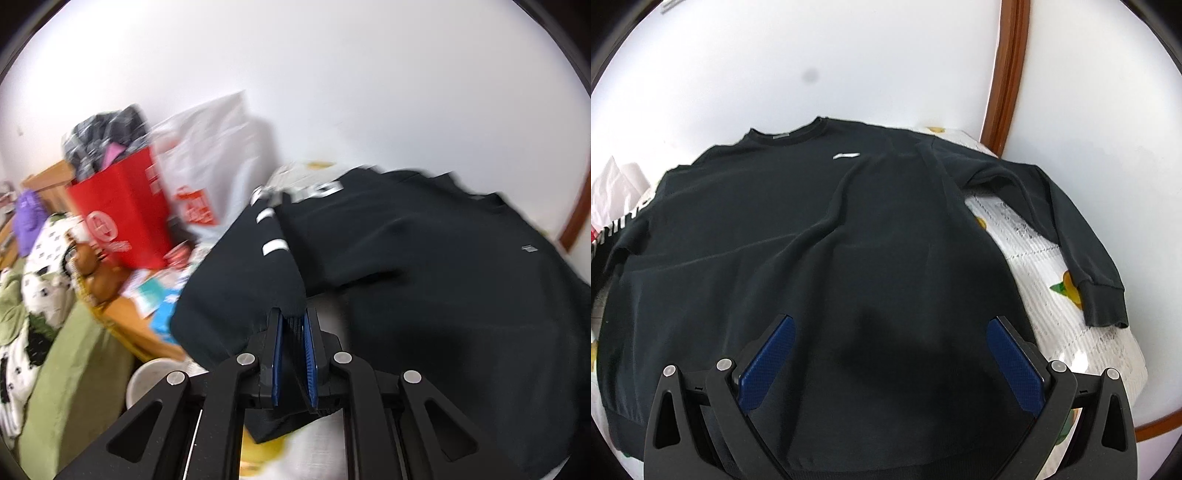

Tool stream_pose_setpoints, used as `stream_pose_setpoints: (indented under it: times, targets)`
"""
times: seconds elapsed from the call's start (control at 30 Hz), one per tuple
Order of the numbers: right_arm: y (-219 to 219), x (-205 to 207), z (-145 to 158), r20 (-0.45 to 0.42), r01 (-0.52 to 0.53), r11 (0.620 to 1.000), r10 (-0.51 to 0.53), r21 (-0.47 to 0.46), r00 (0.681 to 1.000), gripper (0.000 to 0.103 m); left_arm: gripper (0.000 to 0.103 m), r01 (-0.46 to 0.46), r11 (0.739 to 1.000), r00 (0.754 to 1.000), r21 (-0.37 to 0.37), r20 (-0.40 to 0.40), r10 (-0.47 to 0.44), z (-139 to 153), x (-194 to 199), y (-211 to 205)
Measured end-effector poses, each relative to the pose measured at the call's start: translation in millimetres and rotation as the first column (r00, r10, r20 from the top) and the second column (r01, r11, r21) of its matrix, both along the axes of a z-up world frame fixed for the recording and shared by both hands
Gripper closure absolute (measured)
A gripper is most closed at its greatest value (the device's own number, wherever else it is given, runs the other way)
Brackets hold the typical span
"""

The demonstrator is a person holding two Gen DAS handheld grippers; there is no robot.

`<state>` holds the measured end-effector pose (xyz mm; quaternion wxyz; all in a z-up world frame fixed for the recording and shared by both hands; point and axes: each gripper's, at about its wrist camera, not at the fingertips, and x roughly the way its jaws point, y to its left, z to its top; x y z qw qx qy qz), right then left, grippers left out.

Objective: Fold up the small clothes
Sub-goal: 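Grasp the lettered sleeve cuff with the left tool and lift it, then carry the lettered sleeve across the sweatshirt body with the left tool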

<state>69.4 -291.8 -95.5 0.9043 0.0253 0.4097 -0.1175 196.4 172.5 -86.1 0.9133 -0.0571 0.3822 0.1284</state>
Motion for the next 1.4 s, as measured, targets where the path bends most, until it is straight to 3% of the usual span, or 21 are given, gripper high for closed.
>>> stream_pose_setpoints:
  times: [0.2,0.53,0.73,1.03,1.23,1.3,1.4]
  targets:
    - [-14.7,-4.2,12.4,0.046,-0.047,0.999,0.047,-0.015,0.998,0.001,0.093,0.101,0.995,0.994,0.011,0.045,-0.102,33.5,24.8,-70.4]
    - [-70.2,-13.8,15.9,0.070,-0.057,0.998,0.056,0.002,0.996,0.001,0.093,0.273,0.962,0.958,-0.020,0.091,-0.270,50.9,86.7,-191.9]
    - [-113.0,-19.0,6.2,0.064,-0.008,0.998,0.004,0.069,0.998,0.001,0.093,0.347,0.937,0.934,-0.044,0.101,-0.342,44.4,130.3,-257.9]
    - [-137.1,-25.4,-18.5,0.017,0.033,0.997,-0.035,0.069,0.999,0.001,0.093,0.466,0.881,0.884,-0.083,0.085,-0.460,25.7,174.6,-355.4]
    - [-136.7,-28.1,-17.9,0.004,0.031,0.999,-0.031,0.044,1.000,0.001,0.091,0.484,0.860,0.874,-0.165,0.050,-0.483,9.8,181.3,-374.9]
    - [-133.5,-25.9,-15.9,0.000,0.027,0.999,-0.027,0.034,1.000,0.001,0.083,0.498,0.838,0.863,-0.222,0.039,-0.503,6.3,178.5,-371.3]
    - [-123.8,-20.7,-7.6,0.013,0.007,1.000,-0.007,0.006,1.000,0.001,0.073,0.506,0.837,0.860,-0.208,0.040,-0.509,9.0,168.5,-361.1]
